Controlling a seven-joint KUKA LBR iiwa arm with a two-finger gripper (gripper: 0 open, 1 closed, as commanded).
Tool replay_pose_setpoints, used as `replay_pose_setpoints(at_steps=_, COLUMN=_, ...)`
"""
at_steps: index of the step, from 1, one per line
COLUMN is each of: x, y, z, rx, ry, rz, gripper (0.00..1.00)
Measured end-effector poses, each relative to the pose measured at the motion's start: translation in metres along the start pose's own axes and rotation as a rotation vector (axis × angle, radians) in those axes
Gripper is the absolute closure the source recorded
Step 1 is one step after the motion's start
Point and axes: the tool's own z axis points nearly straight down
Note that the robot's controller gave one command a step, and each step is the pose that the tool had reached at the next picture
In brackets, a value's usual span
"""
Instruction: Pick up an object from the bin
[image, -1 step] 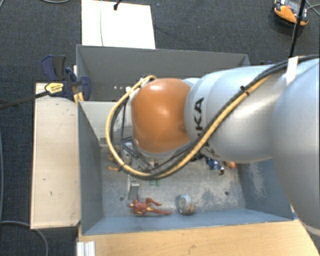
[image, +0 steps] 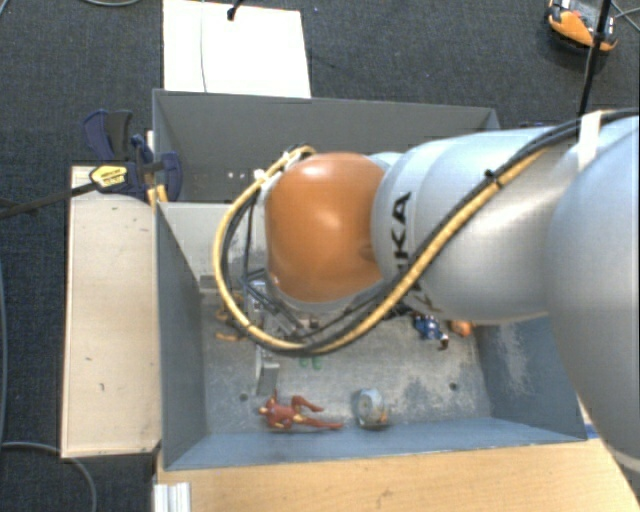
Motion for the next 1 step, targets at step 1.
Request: replay_pose_setpoints(at_steps=1, x=0.0025, y=-0.0309, z=0.0248, rx=-0.002, ry=-0.001, rz=-0.085, gripper=0.0)
